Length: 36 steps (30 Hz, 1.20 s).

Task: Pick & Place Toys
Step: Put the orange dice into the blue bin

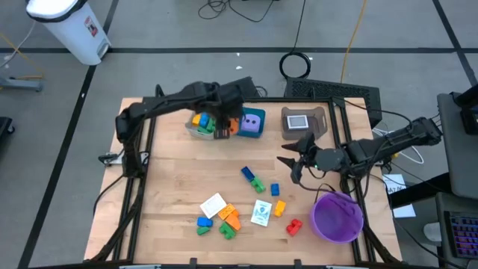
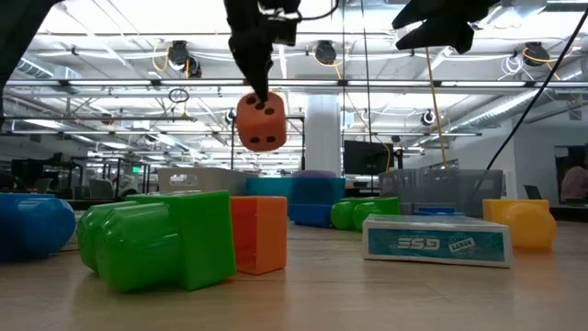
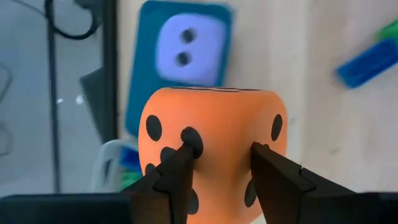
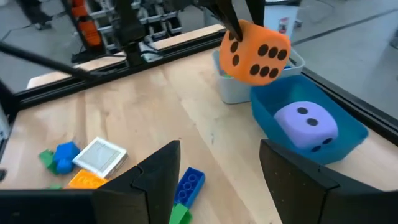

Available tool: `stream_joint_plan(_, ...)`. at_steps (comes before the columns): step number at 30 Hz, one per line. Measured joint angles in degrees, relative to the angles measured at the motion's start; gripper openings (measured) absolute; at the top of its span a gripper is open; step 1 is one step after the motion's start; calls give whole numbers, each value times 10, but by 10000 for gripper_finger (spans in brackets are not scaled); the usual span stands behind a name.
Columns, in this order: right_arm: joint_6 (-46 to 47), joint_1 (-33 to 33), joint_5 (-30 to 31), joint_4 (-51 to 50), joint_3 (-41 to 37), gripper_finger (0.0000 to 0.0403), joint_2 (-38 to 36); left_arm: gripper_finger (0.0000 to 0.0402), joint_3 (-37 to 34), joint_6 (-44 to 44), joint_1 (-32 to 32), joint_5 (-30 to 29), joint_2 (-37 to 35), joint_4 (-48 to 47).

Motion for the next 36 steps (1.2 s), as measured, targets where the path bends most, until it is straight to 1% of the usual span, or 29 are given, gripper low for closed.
stream_joint_plan(3, 3, -19, 0, 0, 0, 212, 0, 143, 0, 52, 24, -20, 6, 11)
stream_joint_plan(8, 4, -52, -1, 0, 0, 212, 0, 115, 0, 115, 52, -24, 22, 42)
stream_joint_plan(11, 4, -70, -3, -1, 0, 212, 0, 109, 0, 137, 62, -24, 38, 53)
stream_joint_plan(13, 4, -80, -4, -2, 0, 212, 0, 111, 0, 142, 69, -18, 51, 54)
stream_joint_plan(20, 4, -101, -5, -5, 0, 212, 0, 113, 0, 163, 72, -25, 92, 67)
stream_joint_plan(27, 4, -110, -6, -5, 0, 212, 0, 106, 0, 164, 65, -7, 103, 83)
stream_joint_plan(33, 4, -114, -6, -6, 0, 212, 0, 106, 0, 171, 53, 28, 108, 85)
stream_joint_plan(36, 4, -114, -6, -6, 0, 212, 0, 106, 0, 174, 52, 31, 107, 89)
